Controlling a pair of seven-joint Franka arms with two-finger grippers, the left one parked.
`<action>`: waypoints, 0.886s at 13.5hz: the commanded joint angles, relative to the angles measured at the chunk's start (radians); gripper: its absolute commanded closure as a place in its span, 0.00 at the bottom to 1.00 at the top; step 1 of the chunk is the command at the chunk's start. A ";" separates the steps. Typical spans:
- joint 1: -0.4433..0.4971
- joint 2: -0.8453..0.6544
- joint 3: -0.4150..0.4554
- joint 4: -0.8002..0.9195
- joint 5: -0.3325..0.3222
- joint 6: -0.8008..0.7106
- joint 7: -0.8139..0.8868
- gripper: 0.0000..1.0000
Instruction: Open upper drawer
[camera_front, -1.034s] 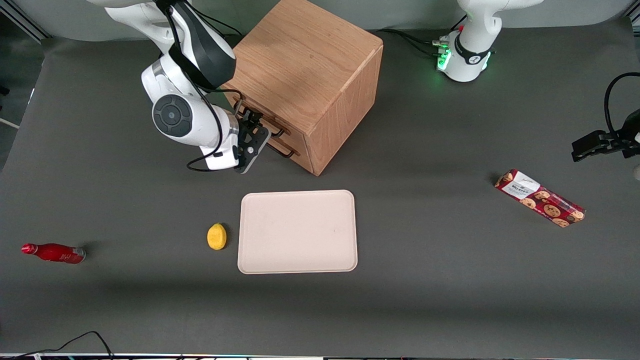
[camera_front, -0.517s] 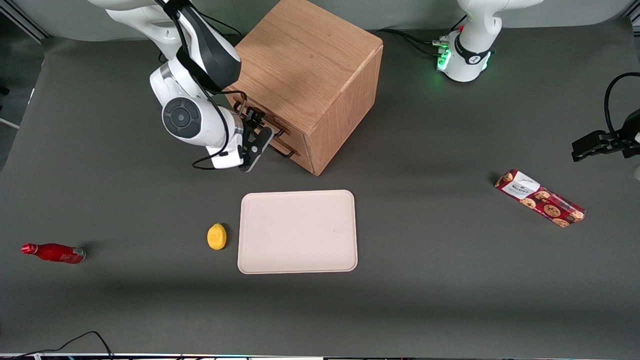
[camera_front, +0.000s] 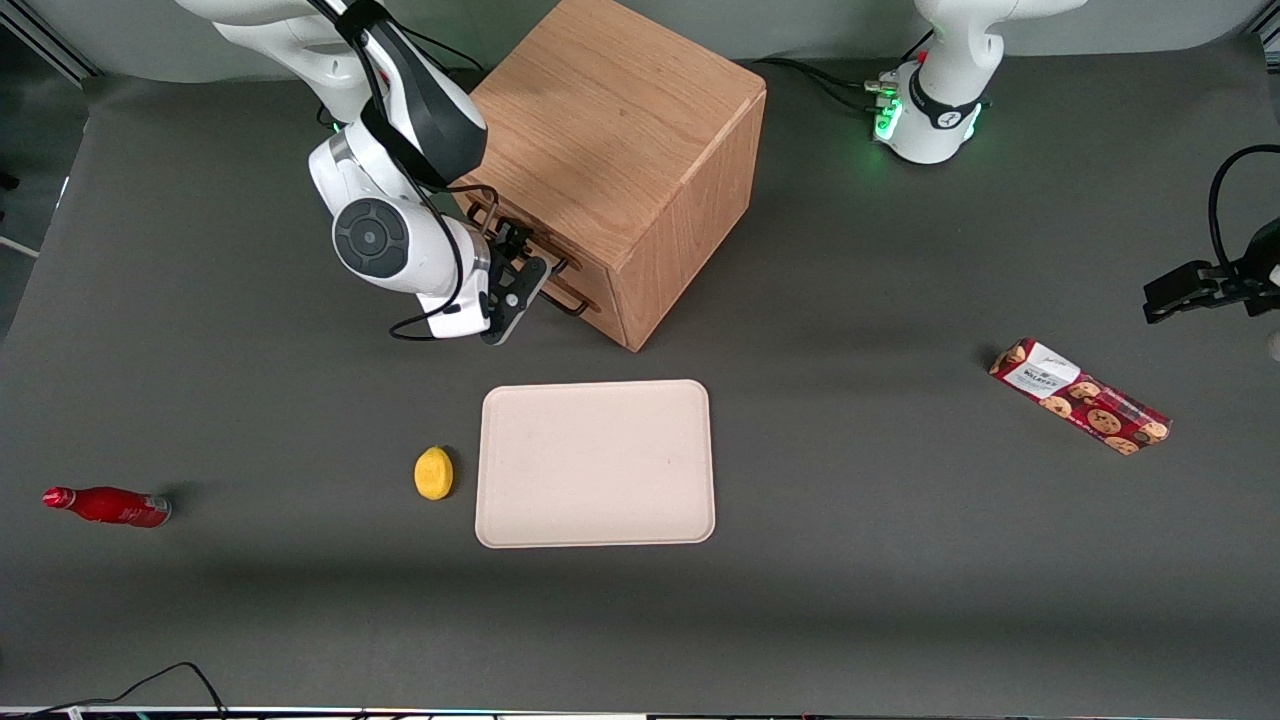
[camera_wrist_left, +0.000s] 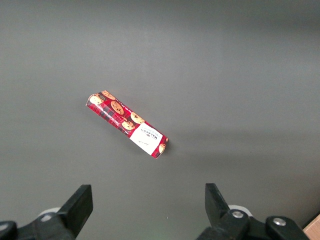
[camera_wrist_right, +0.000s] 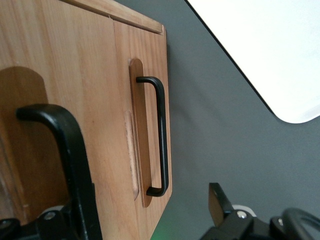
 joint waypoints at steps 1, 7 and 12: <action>0.007 -0.008 -0.006 -0.022 0.017 0.036 -0.006 0.00; 0.007 0.007 -0.023 -0.022 0.015 0.067 -0.020 0.00; 0.007 0.015 -0.054 -0.011 0.007 0.080 -0.046 0.00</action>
